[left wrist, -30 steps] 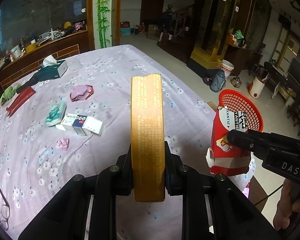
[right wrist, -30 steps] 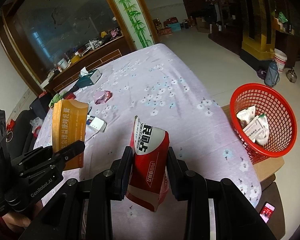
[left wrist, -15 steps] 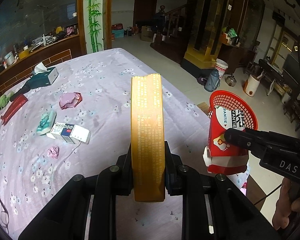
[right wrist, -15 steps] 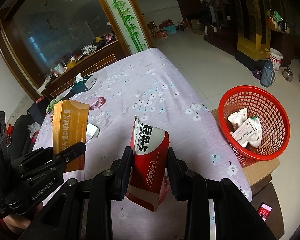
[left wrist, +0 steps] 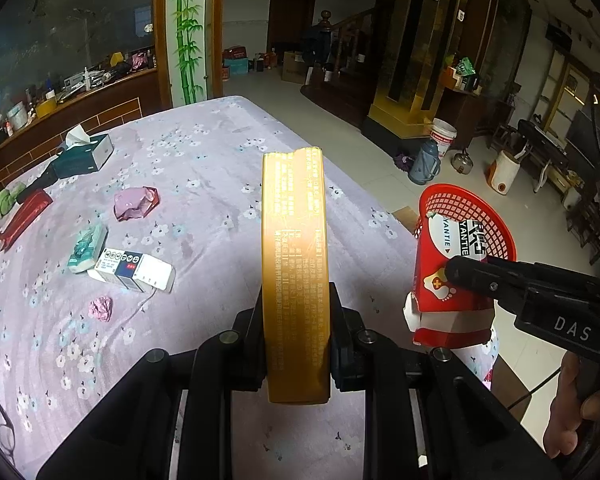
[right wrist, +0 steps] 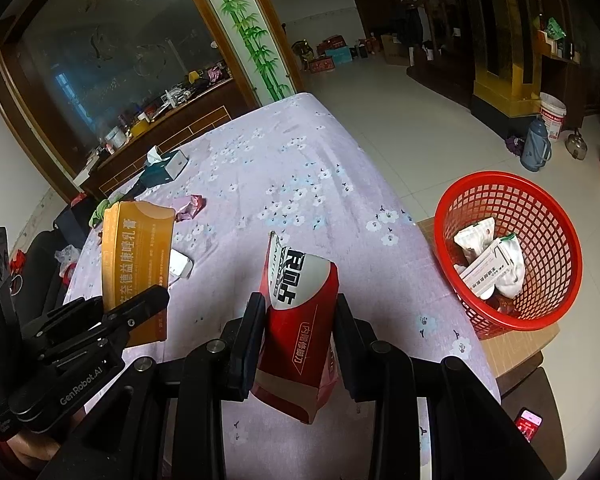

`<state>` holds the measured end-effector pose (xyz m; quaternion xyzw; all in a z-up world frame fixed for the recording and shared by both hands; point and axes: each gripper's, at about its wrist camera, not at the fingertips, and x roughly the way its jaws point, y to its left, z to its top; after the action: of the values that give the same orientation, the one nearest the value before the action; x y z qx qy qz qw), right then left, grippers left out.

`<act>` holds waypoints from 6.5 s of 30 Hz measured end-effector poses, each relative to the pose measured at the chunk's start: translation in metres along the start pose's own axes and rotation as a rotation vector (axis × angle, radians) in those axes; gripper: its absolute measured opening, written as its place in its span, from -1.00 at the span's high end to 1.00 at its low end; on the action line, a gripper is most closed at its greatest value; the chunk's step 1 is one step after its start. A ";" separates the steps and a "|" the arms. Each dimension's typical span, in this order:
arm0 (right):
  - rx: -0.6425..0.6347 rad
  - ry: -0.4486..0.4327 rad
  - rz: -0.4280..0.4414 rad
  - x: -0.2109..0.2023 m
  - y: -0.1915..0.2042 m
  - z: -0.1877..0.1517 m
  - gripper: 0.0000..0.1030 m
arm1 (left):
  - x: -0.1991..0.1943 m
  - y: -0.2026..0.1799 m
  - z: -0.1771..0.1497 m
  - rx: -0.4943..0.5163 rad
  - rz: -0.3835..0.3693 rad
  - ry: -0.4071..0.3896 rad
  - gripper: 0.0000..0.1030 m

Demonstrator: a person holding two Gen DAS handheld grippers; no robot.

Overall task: Collect trash
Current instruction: 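Carry the orange box and RULF packet toward the red basket, then open both tools over the red basket to drop packet and box, then move both open tools back over the table, then grasp the white medicine box with the right tool while the left tool grasps the crumpled pink paper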

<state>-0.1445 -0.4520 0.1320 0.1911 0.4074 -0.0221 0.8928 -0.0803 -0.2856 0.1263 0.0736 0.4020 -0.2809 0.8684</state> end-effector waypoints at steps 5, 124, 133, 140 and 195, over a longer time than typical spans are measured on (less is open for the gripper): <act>-0.004 0.002 0.002 0.003 0.000 0.001 0.31 | 0.003 -0.002 0.000 0.006 -0.003 0.008 0.57; -0.191 0.122 0.000 0.036 0.057 0.017 -0.10 | -0.018 0.086 -0.030 -0.258 0.202 0.060 0.04; -0.395 0.235 0.139 0.104 0.144 0.026 -0.10 | -0.051 0.166 -0.079 -0.391 0.300 0.078 0.04; -0.543 0.288 0.174 0.179 0.209 0.040 -0.10 | -0.072 0.211 -0.103 -0.440 0.335 0.088 0.04; -0.521 0.369 0.048 0.265 0.236 0.028 0.26 | 0.009 0.262 -0.071 -0.400 0.169 0.155 0.56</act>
<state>0.0982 -0.2123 0.0302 -0.0334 0.5498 0.1393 0.8229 0.0211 -0.0471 0.0468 -0.0455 0.5076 -0.1154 0.8526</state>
